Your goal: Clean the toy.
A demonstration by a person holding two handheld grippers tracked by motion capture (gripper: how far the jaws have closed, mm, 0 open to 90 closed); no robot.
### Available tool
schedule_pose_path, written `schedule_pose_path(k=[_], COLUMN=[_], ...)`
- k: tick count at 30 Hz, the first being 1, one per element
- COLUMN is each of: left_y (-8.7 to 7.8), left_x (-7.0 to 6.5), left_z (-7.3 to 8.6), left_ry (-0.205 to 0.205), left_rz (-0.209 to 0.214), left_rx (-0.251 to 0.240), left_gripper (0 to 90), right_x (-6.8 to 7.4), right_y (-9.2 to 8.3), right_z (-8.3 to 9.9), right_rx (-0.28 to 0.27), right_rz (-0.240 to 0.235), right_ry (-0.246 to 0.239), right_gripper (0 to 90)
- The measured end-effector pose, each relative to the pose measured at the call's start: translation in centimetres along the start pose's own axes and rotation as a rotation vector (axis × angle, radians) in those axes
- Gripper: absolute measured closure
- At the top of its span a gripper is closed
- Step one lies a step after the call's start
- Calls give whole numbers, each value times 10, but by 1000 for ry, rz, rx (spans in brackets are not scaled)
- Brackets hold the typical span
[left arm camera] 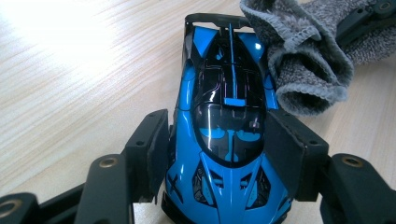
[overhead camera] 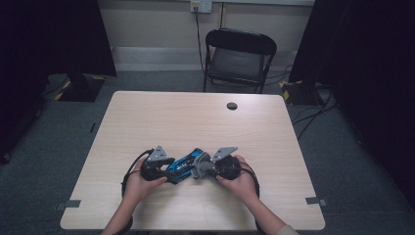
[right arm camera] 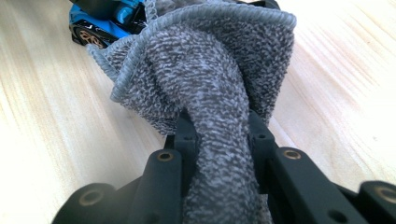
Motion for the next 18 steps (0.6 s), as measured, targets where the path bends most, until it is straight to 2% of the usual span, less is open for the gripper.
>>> schedule_pose_path(k=[18], left_y=[0], left_x=[0], left_z=[0], left_ry=[1], left_rz=[0], left_rx=[-2], left_gripper=[412], right_x=[-9], right_y=[-6], right_z=[7], right_rx=[19], right_rz=[27], right_ry=[-5], right_gripper=[723])
Point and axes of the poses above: each handheld gripper's, and its own axes: y roughly forward along the jaws, z roughly out of its underside, x roughly to its left, the point moved 7 cm from there along y, roughly forward along the jaws, and after that the axes turned 12 degrees about -y, right-handed, at the moved point
